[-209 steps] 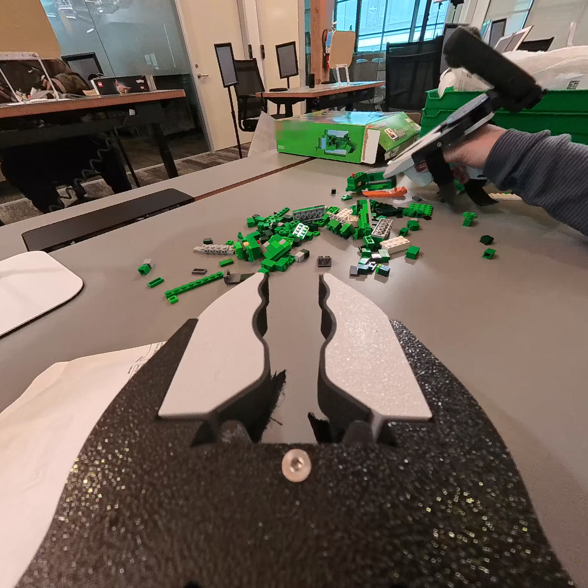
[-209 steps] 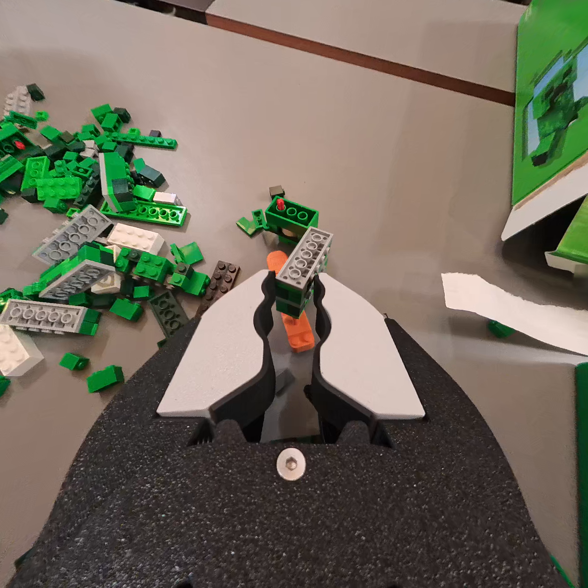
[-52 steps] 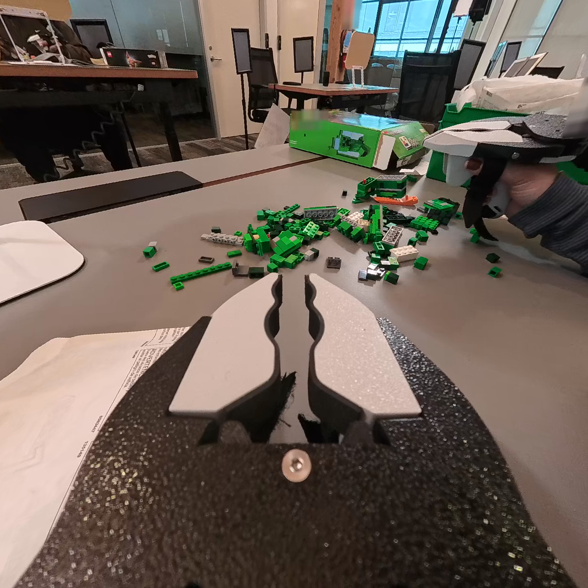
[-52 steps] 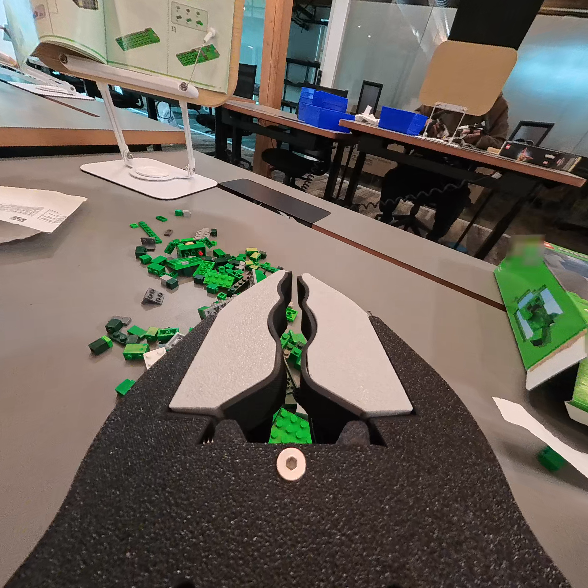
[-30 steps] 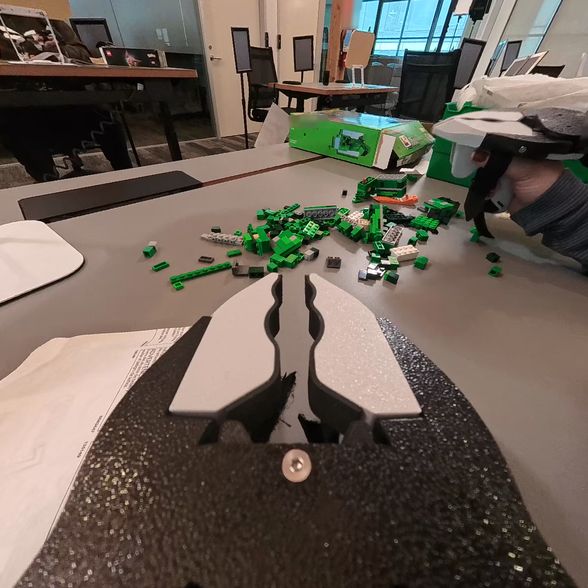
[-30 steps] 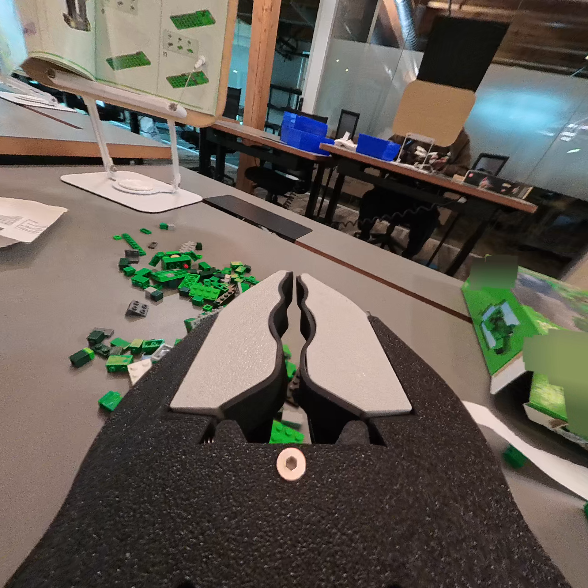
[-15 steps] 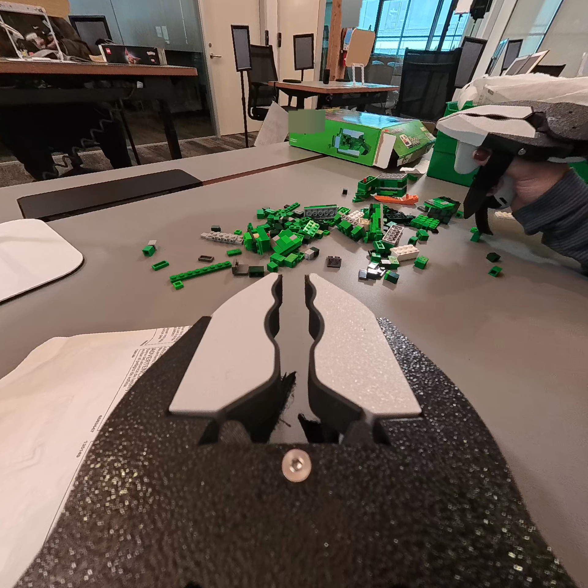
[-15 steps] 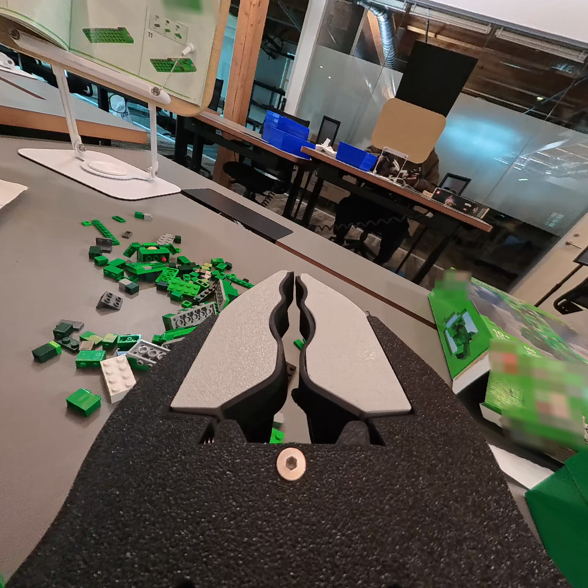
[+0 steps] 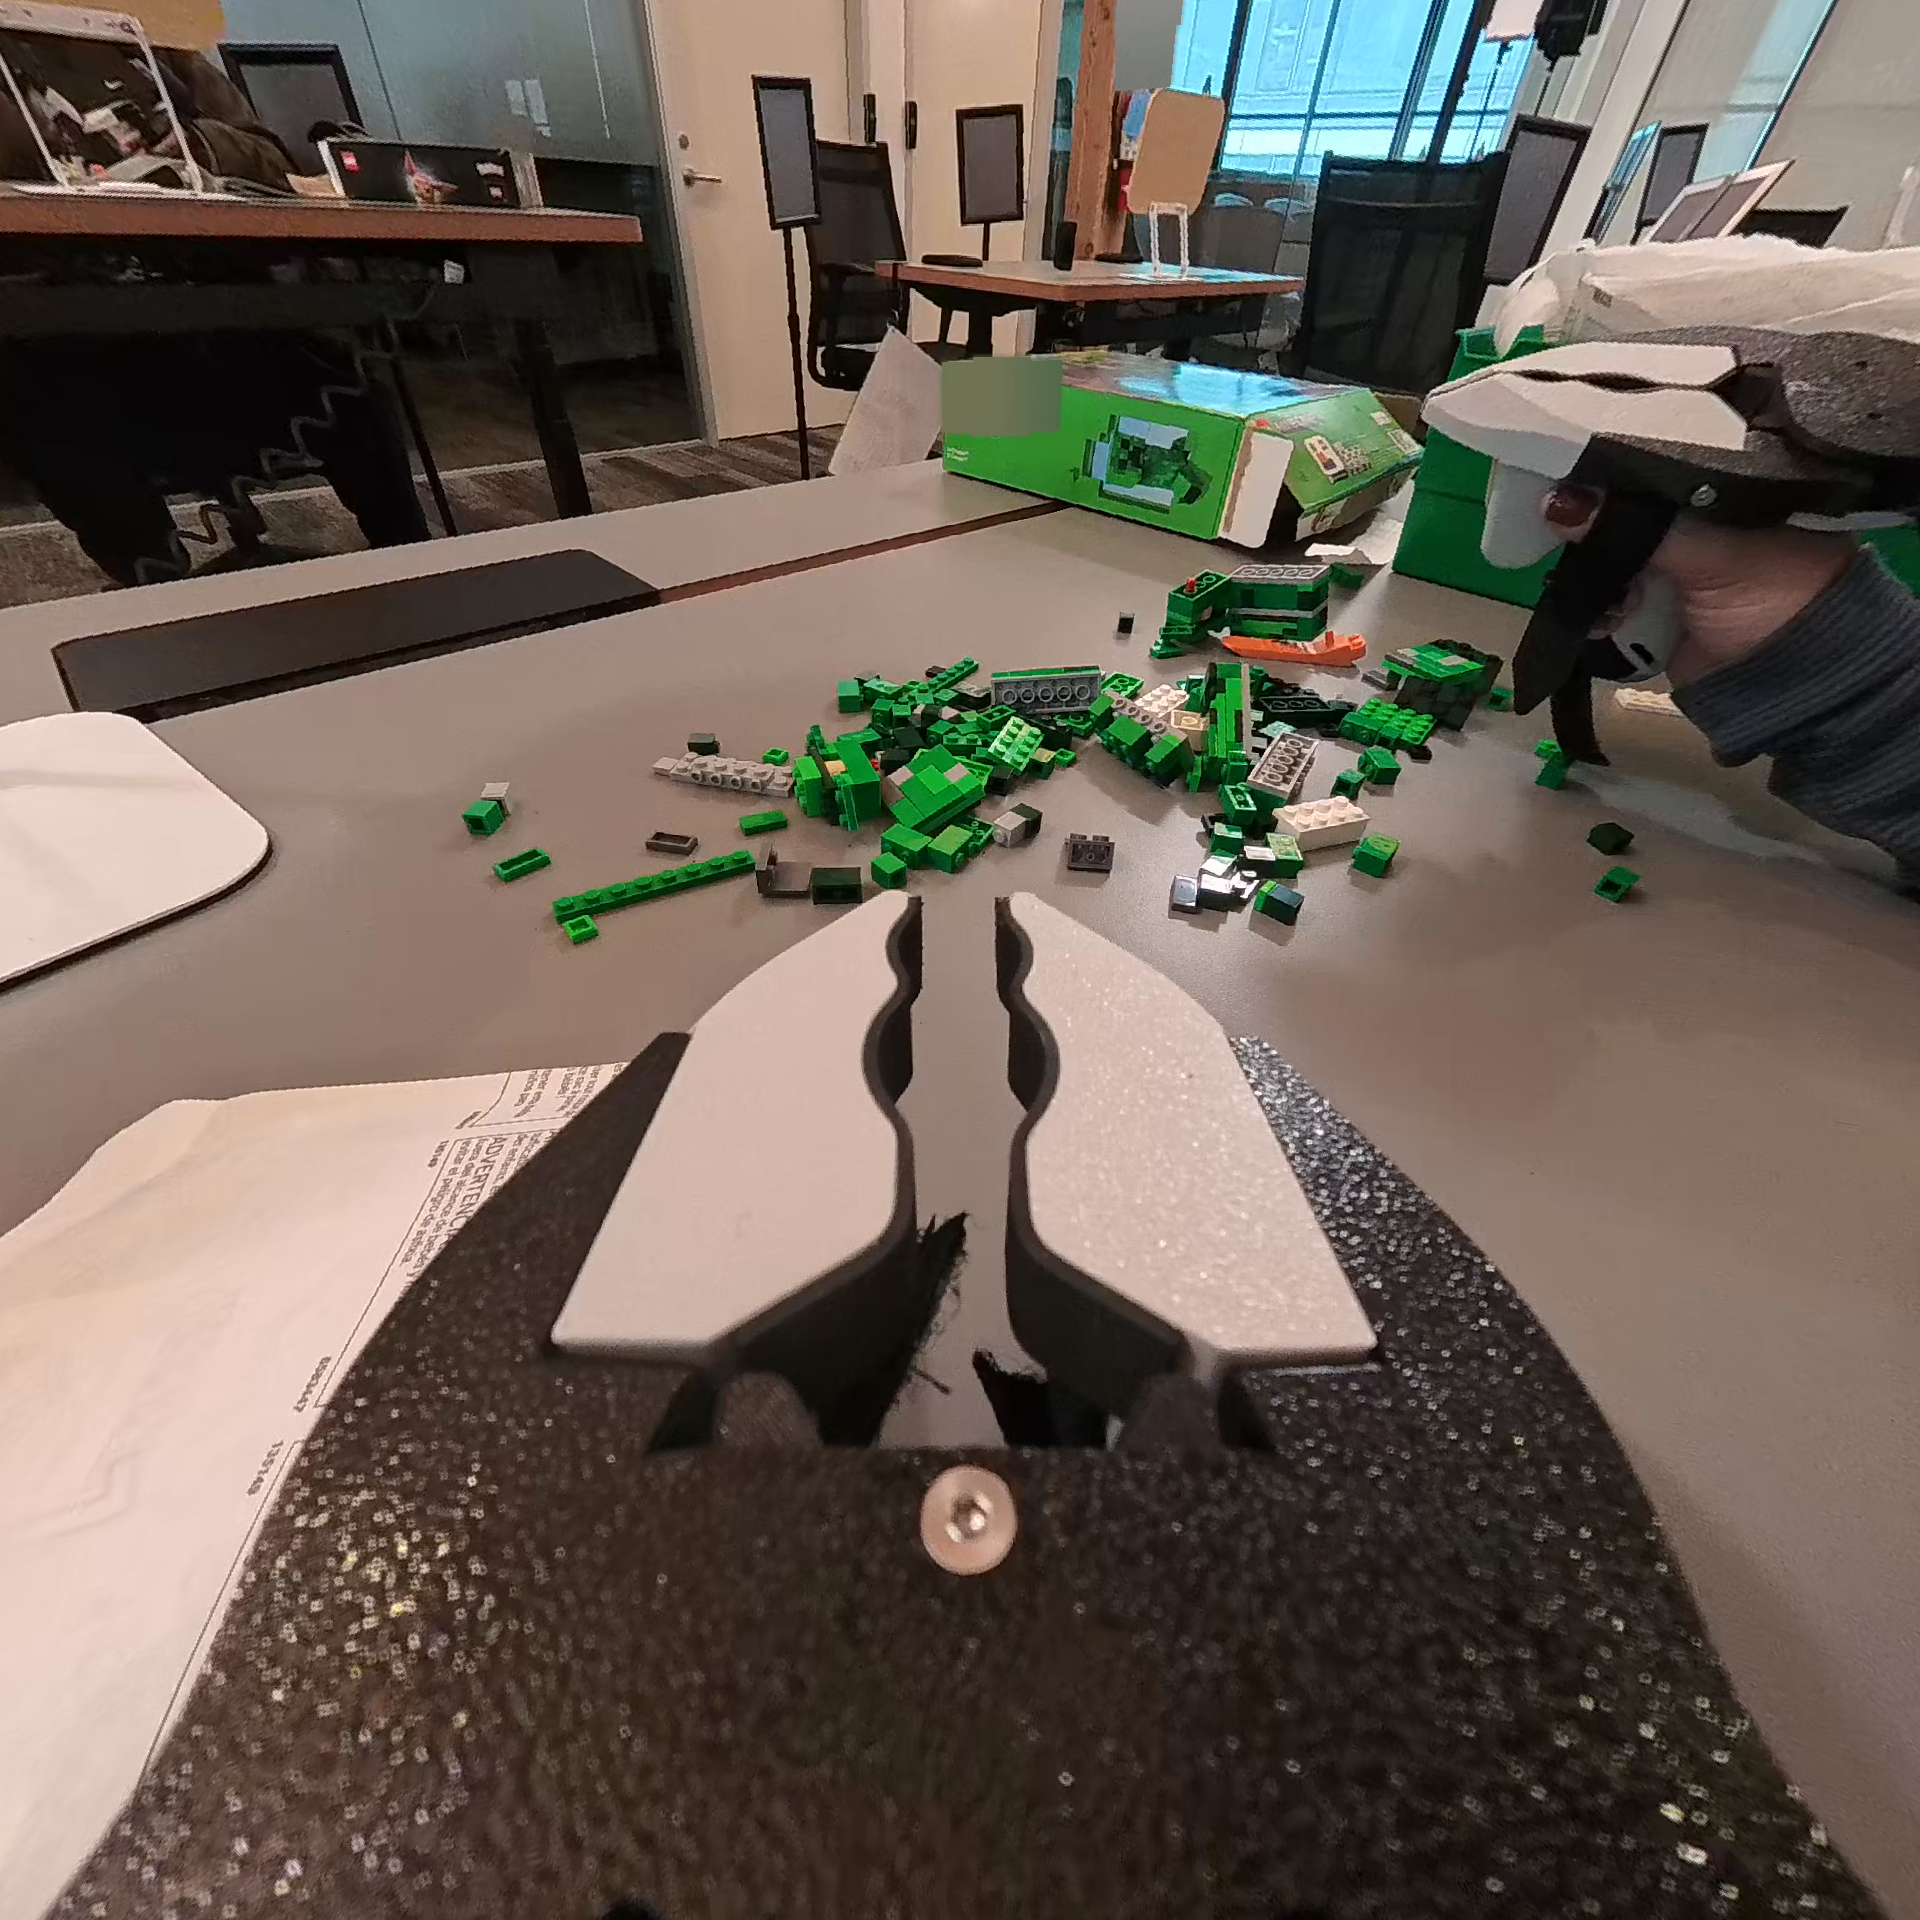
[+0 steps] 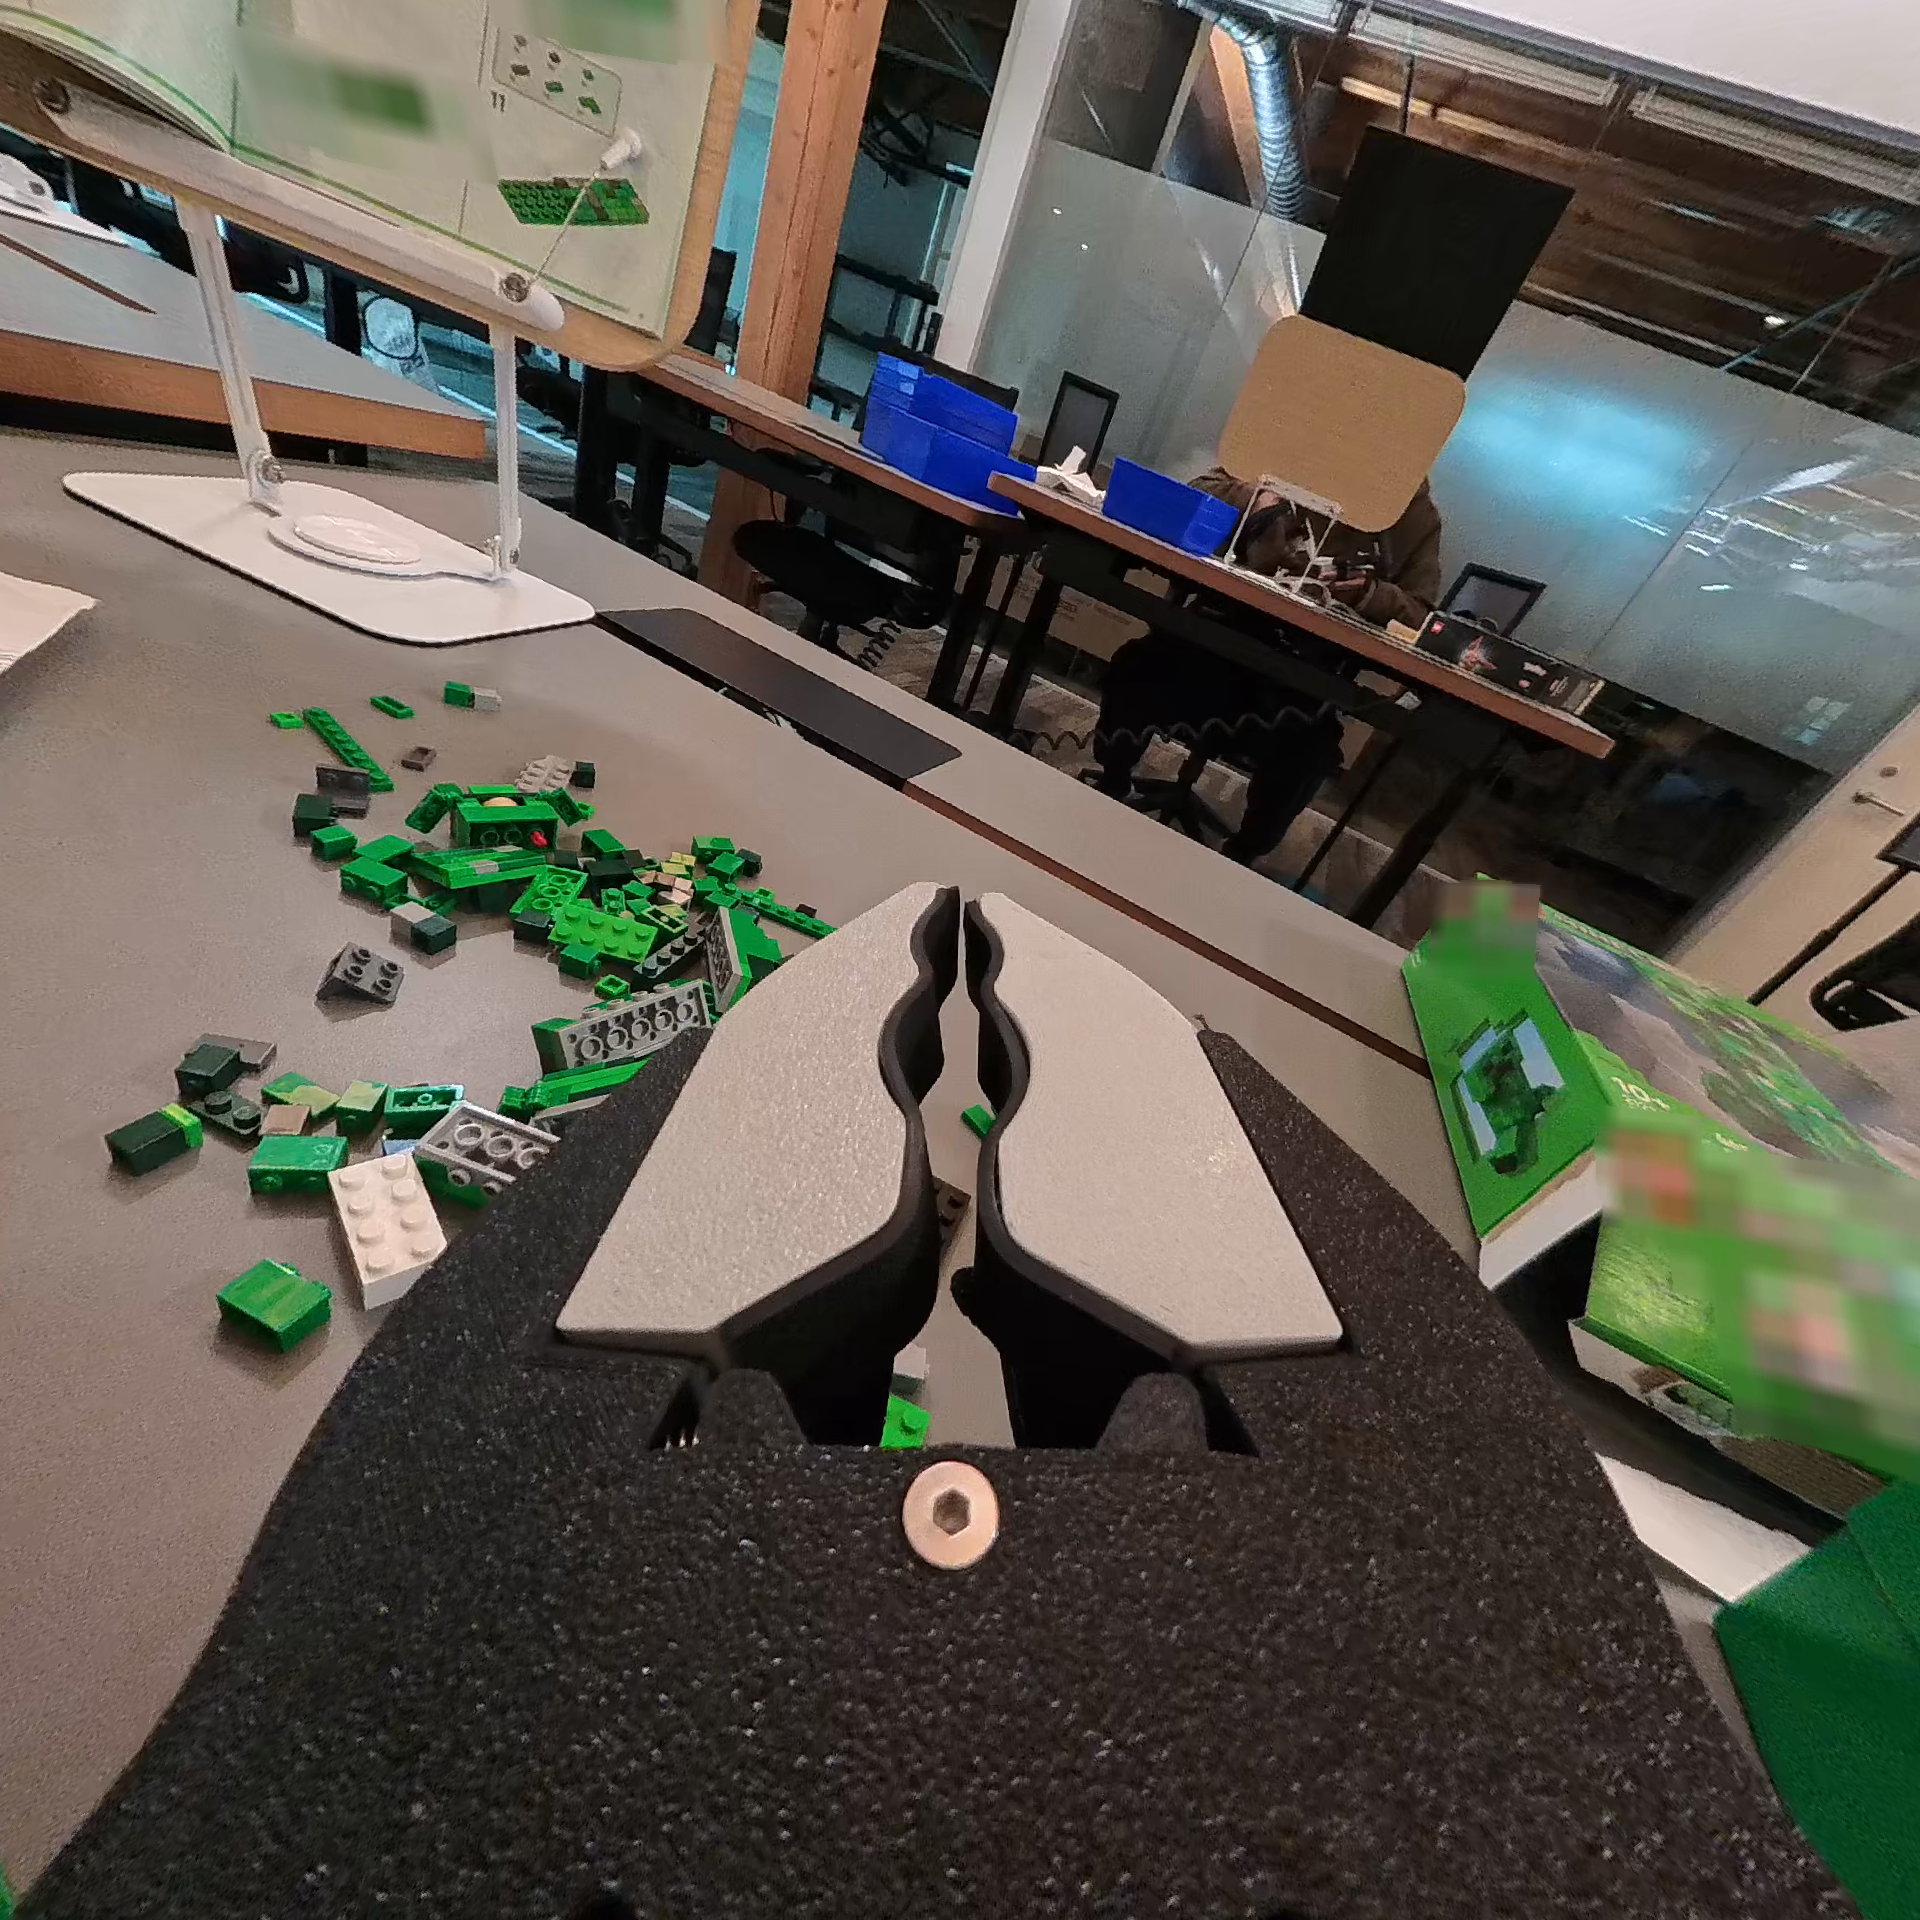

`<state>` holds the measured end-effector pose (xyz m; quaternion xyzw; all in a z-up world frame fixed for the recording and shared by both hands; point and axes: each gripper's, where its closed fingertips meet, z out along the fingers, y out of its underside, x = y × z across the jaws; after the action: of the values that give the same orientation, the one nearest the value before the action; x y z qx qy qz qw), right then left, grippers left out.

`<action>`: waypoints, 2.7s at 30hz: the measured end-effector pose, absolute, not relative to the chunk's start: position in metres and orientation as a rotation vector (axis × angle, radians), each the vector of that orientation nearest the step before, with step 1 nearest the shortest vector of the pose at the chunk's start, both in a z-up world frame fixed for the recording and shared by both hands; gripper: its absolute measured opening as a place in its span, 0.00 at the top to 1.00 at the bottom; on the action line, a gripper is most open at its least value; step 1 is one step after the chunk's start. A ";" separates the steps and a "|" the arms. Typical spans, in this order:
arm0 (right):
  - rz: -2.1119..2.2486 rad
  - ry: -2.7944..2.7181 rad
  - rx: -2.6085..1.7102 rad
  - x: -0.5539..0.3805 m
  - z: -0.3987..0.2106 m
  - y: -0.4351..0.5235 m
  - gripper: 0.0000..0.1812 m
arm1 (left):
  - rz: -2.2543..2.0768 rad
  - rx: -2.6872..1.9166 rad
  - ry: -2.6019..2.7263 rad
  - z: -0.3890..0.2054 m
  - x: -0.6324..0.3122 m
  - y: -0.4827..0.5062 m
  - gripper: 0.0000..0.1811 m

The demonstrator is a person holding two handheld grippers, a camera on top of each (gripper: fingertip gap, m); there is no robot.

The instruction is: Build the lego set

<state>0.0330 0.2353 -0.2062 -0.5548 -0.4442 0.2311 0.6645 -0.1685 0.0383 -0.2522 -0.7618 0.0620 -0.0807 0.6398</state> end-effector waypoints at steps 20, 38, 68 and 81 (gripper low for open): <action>0.435 -1.125 -1.264 0.027 -0.219 0.231 1.00 | -0.190 -1.746 0.140 -0.253 -0.169 0.039 0.93; 0.207 -1.349 -1.180 0.013 -0.244 0.223 1.00 | -0.204 -1.749 0.124 -0.254 -0.170 0.039 0.93; 0.227 -1.344 -1.195 0.013 -0.246 0.222 1.00 | -0.206 -1.749 0.124 -0.254 -0.170 0.040 0.93; 0.222 -1.344 -1.205 0.013 -0.247 0.223 1.00 | -0.207 -1.751 0.127 -0.254 -0.170 0.039 0.93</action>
<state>0.0133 0.2232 -0.2471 -0.5229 -0.5833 0.0962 0.6140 -0.1698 0.0395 -0.2539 -0.7658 0.0554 -0.0907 0.6342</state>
